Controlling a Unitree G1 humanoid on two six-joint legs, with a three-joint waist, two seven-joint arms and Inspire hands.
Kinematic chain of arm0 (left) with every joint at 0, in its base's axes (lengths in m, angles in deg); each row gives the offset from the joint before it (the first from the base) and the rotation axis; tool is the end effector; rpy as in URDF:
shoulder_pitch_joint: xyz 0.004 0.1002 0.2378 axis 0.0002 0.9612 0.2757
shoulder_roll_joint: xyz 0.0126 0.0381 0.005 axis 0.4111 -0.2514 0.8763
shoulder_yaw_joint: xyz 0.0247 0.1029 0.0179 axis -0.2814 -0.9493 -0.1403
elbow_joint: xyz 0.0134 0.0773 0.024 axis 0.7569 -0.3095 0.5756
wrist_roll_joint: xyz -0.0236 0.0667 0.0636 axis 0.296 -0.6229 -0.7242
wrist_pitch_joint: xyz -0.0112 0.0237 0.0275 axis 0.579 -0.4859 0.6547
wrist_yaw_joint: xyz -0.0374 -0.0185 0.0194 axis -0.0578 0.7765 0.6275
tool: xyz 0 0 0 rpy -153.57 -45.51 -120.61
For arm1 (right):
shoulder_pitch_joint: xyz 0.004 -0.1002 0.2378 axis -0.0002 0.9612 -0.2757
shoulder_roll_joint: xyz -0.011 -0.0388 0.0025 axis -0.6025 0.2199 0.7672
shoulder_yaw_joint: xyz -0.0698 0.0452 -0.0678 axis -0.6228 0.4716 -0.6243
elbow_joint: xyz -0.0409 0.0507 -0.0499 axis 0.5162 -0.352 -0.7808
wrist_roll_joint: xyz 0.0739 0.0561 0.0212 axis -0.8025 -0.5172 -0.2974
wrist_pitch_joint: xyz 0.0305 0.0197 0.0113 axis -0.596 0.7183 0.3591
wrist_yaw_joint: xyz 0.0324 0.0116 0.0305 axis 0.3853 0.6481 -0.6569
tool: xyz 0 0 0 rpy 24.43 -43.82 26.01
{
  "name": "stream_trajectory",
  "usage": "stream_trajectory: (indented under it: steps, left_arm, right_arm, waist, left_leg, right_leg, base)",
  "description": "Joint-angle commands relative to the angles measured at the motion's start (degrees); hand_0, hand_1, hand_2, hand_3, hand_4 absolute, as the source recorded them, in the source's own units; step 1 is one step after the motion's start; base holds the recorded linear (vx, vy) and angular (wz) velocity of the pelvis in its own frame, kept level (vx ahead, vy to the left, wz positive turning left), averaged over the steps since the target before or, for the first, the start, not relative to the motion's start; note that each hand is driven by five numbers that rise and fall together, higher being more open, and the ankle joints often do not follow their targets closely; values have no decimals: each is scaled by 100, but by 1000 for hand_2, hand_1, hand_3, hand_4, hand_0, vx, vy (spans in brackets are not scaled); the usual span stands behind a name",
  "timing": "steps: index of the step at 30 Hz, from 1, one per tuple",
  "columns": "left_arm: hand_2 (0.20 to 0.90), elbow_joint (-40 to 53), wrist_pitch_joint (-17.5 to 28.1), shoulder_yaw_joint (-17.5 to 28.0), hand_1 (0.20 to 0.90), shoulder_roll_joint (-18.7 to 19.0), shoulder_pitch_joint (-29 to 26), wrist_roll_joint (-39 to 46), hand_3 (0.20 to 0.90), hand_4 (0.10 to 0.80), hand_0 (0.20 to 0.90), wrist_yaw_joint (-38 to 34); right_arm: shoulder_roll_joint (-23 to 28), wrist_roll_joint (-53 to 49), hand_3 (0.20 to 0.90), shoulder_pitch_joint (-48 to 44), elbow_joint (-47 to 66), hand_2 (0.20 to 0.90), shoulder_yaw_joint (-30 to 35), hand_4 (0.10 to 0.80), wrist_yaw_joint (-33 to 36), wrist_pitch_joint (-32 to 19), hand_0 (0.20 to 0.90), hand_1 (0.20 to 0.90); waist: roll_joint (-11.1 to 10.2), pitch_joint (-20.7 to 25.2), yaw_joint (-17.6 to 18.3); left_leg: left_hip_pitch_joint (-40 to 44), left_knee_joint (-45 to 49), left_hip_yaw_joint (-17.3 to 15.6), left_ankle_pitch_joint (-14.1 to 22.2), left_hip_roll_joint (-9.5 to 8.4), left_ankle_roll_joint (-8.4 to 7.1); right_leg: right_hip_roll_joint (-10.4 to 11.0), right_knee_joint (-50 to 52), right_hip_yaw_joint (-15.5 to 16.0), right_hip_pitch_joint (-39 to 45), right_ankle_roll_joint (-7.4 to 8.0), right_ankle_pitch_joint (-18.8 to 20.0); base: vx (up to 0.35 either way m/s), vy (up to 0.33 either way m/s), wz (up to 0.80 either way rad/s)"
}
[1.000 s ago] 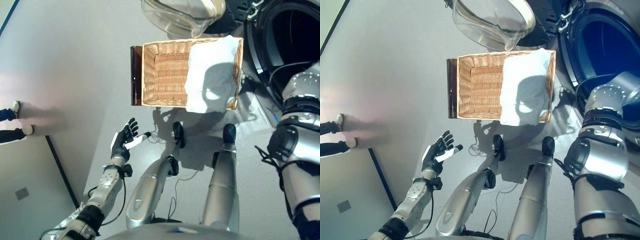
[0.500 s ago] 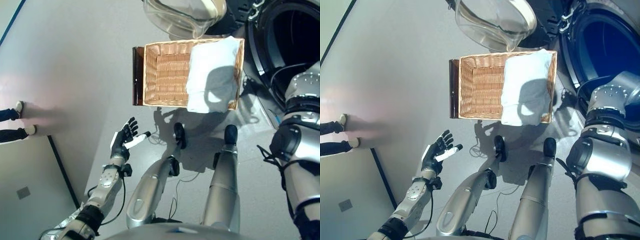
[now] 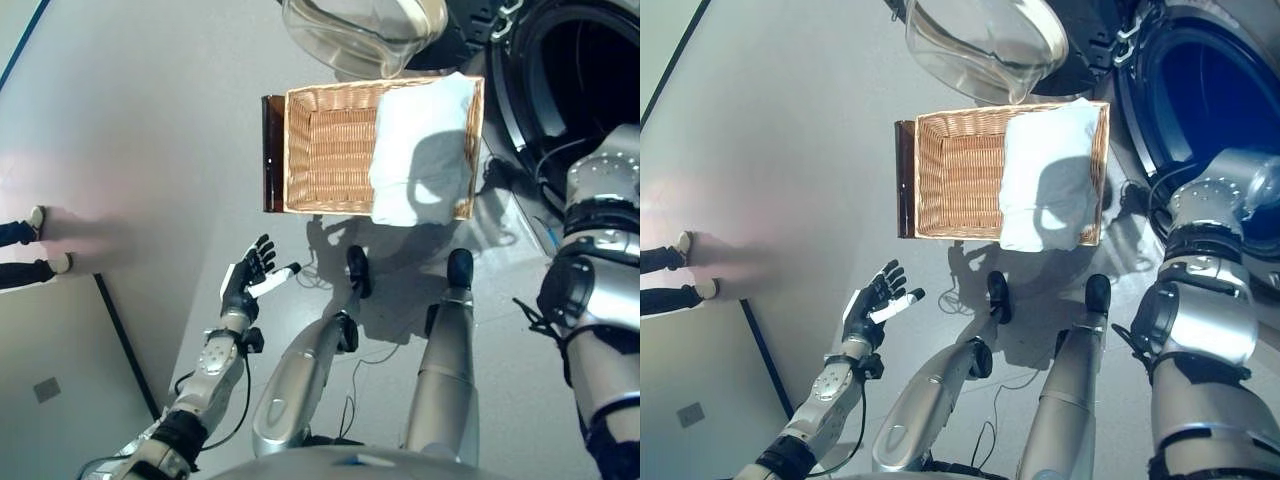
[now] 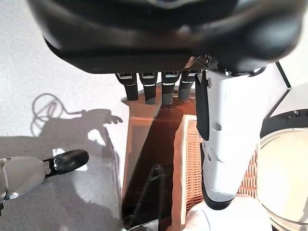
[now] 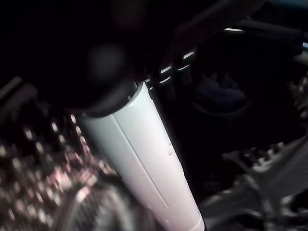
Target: Pick up the clothes and place them into the washing machine
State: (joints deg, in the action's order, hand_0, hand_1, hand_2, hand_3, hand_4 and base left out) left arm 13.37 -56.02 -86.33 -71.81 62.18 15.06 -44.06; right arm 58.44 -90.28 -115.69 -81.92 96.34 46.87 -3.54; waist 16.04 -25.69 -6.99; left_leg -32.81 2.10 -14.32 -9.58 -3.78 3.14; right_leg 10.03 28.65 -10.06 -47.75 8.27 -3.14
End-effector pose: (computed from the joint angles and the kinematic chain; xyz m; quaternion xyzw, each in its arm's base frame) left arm 0.1871 0.1567 -0.0185 -0.0756 0.1022 -0.0074 0.9919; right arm 0.3223 -0.3078 0.2497 0.4544 -0.2784 -0.4913 0.6890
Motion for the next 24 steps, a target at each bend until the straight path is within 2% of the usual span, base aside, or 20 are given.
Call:
stream_trajectory:
  steps: [1,4,16,24]
  left_arm:
    - [900,483,457,241,900,135,410,-36,900,800,900,-236]
    - [900,573,505,304,900,129,427,-107,900,800,900,-272]
    - [900,656,523,456,900,64,562,-227,900,800,900,-342]
    - [900,613,498,481,900,65,613,-242,900,800,900,-347]
  right_arm:
    - [545,1119,900,-2,835,900,-606,800,148,63,900,900]
    - [169,1646,900,397,940,900,-702,800,216,317,900,900]
    - [-1025,2187,900,1734,1629,900,-693,800,39,409,900,900]
    - [-1257,2182,900,2017,1610,900,-633,800,20,392,900,900]
  waist:
    - [705,74,80]
    - [675,-4,87]
    - [476,-68,142]
    - [363,-6,147]
  left_leg:
    - [-499,823,2,521,132,-507]
    - [-518,855,-12,512,141,-497]
    - [-494,923,-34,538,178,-471]
    - [-430,906,-24,561,190,-463]
  right_leg:
    - [-278,-82,218,193,-437,-98]
    - [-285,-102,226,209,-448,-66]
    - [-333,-165,264,306,-467,-16]
    - [-343,-245,299,404,-462,7]
  base:
    - [0,0,0]
    - [0,0,0]
    - [0,0,0]
    - [0,0,0]
